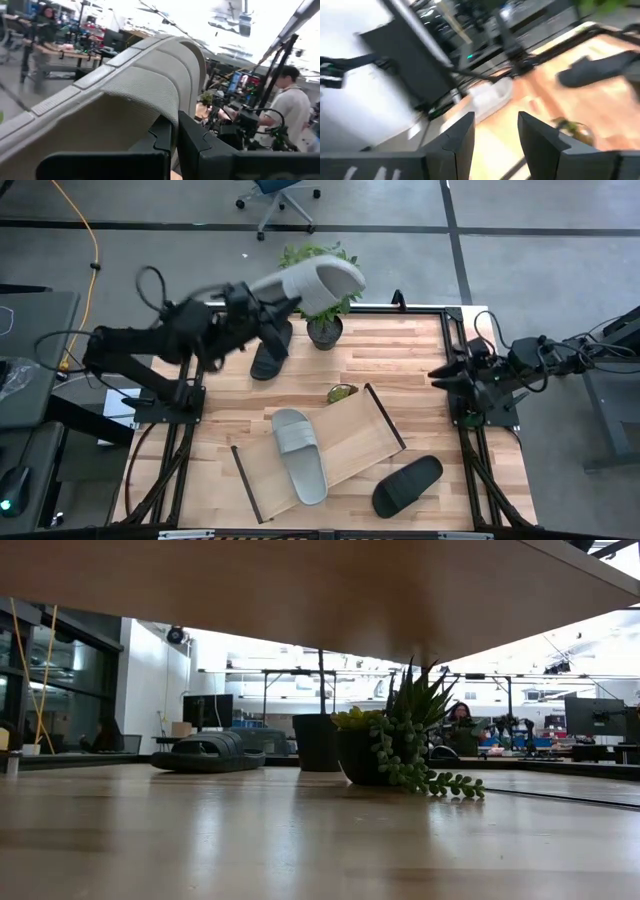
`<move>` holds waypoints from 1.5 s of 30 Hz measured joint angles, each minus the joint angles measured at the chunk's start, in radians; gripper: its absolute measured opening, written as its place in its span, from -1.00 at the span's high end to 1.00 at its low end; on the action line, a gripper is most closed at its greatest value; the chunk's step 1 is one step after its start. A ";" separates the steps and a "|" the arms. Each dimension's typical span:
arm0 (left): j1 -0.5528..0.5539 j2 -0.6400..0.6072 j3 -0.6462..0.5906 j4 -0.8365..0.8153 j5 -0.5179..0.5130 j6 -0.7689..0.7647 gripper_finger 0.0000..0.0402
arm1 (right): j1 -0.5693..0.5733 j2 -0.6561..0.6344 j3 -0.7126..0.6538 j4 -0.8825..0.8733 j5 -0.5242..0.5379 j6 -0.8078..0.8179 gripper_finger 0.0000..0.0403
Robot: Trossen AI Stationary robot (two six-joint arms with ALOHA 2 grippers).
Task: Pick and place slides into the shelf
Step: Put the gray slipper on the shelf
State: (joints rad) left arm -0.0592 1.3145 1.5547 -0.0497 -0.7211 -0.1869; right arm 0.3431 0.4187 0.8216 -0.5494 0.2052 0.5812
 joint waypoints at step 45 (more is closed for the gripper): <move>-0.387 0.223 0.000 0.281 -0.419 -0.001 1.00 | -0.112 0.580 0.058 1.120 -0.085 -0.383 -0.36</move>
State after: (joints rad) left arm -0.4461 1.5375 1.5547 0.2314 -1.1402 -0.1883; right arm 0.2311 0.9986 0.8796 0.5710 0.1207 0.1978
